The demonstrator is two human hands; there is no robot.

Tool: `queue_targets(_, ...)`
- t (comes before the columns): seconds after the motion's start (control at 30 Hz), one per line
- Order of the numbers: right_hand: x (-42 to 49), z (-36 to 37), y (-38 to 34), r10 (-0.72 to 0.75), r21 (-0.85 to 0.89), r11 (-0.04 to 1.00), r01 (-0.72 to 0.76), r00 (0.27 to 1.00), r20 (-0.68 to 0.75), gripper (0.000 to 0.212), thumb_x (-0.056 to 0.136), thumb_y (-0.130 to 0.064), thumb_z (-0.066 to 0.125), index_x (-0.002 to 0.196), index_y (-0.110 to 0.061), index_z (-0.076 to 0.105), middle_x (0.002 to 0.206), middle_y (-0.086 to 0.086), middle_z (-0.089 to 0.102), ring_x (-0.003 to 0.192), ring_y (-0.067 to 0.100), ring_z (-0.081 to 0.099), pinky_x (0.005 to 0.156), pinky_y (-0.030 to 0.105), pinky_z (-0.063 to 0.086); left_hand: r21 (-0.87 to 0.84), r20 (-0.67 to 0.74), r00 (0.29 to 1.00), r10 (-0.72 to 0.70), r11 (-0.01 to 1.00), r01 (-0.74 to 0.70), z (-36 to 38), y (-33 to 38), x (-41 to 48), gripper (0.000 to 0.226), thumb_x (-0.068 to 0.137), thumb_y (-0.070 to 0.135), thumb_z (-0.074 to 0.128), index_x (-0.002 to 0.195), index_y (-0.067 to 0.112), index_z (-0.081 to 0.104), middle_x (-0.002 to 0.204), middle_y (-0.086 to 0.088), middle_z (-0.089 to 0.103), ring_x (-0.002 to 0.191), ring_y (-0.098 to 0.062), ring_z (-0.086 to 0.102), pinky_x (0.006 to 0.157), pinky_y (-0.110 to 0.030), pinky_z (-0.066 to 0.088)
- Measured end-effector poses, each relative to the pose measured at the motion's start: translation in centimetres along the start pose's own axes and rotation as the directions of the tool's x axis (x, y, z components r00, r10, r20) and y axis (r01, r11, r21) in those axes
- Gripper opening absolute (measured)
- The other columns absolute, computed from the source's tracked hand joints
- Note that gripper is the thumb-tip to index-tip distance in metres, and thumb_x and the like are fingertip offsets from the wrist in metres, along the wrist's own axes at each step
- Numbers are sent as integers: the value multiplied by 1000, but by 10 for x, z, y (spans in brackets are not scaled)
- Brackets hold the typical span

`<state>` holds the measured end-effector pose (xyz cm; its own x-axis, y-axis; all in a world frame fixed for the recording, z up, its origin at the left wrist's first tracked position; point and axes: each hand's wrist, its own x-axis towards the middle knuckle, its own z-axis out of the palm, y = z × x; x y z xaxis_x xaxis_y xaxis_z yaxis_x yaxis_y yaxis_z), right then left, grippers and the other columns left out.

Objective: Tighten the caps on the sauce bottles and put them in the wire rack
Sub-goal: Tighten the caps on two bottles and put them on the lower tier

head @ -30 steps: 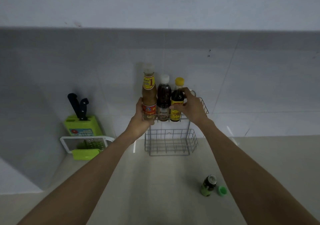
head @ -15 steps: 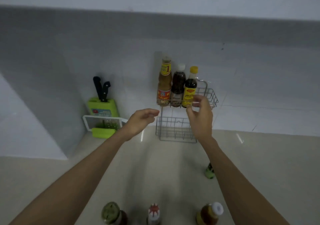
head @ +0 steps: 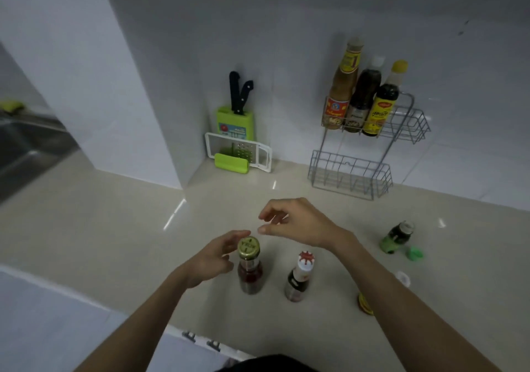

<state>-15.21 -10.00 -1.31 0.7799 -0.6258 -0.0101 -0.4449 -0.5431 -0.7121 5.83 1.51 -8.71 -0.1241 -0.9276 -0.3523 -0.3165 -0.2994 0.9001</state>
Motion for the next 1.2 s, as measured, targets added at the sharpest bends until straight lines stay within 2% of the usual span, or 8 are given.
queue_targets(0.1, 2, 23, -19, -30, -239, 969, 64, 990, 140, 49, 69, -69, 65, 105, -35, 59, 95, -15, 63, 84, 4, 59, 71, 29, 53, -21, -1, 1000, -9, 1000, 9, 23, -17, -6, 73, 67, 8, 75, 129, 36, 48, 125, 14, 59, 117, 2, 52, 89, -18, 46)
queue_targets(0.23, 0, 39, -29, -71, -461, 876, 141, 984, 165, 49, 74, -69, 60, 99, -28, 54, 92, -6, 58, 85, 17, 54, 66, 36, 48, 39, -270, 961, 57, 998, -48, 56, -29, -1, 37, 72, 37, 78, 105, 32, 62, 95, 14, 71, 91, 0, 65, 75, -18, 52)
queue_targets(0.3, -2, 40, -32, -76, -450, 880, 153, 980, 185, 45, 79, -62, 61, 104, -25, 55, 95, -2, 57, 88, 19, 54, 67, 38, 48, -14, -353, 931, 89, 995, -100, 65, -34, 0, 31, 73, 35, 78, 100, 32, 63, 92, 19, 72, 86, 3, 66, 71, -13, 50)
queue_targets(0.4, 0, 34, -37, -62, -400, 903, 158, 968, 242, 45, 83, -50, 66, 116, -20, 59, 104, 1, 56, 97, 21, 52, 75, 38, 47, -36, -424, 902, 78, 994, -103, 66, -36, 6, 25, 77, 13, 77, 96, 22, 64, 89, 8, 73, 85, -7, 68, 78, -31, 54)
queue_targets(0.7, 29, -68, -73, -75, -222, 967, 129, 969, 236, 48, 83, -14, 73, 126, -29, 61, 127, -6, 62, 114, 13, 57, 95, 27, 47, -72, -274, 939, 208, 969, -236, 17, 63, 33, 14, 81, -3, 68, 92, 4, 63, 85, -9, 66, 78, -18, 61, 73, -24, 52)
queue_targets(0.8, 34, -99, -85, -72, -262, 956, 134, 970, 233, 44, 80, -20, 76, 122, -28, 64, 120, -5, 67, 103, 11, 63, 87, 24, 49, -50, -160, 949, 271, 958, -282, 8, 92, 40, 13, 81, -3, 66, 89, 8, 65, 85, -9, 66, 78, -16, 61, 77, -26, 50)
queue_targets(1.03, 28, -115, -72, -120, -468, 872, 145, 989, 83, 40, 78, -57, 69, 108, -30, 63, 81, -14, 63, 73, -1, 57, 60, 19, 42, -79, -273, 933, 233, 961, -263, 22, 106, 58, 17, 74, 5, 71, 80, 19, 64, 70, 4, 67, 65, -8, 62, 67, -24, 50)
queue_targets(1.2, 23, -123, -60, -108, -407, 905, 124, 992, 62, 32, 86, -47, 64, 114, -32, 61, 91, -10, 67, 80, 2, 59, 68, 23, 43, -83, -283, 931, 231, 961, -264, 24, 119, 63, 14, 65, 11, 71, 75, 16, 63, 68, -2, 65, 63, -14, 60, 64, -27, 49)
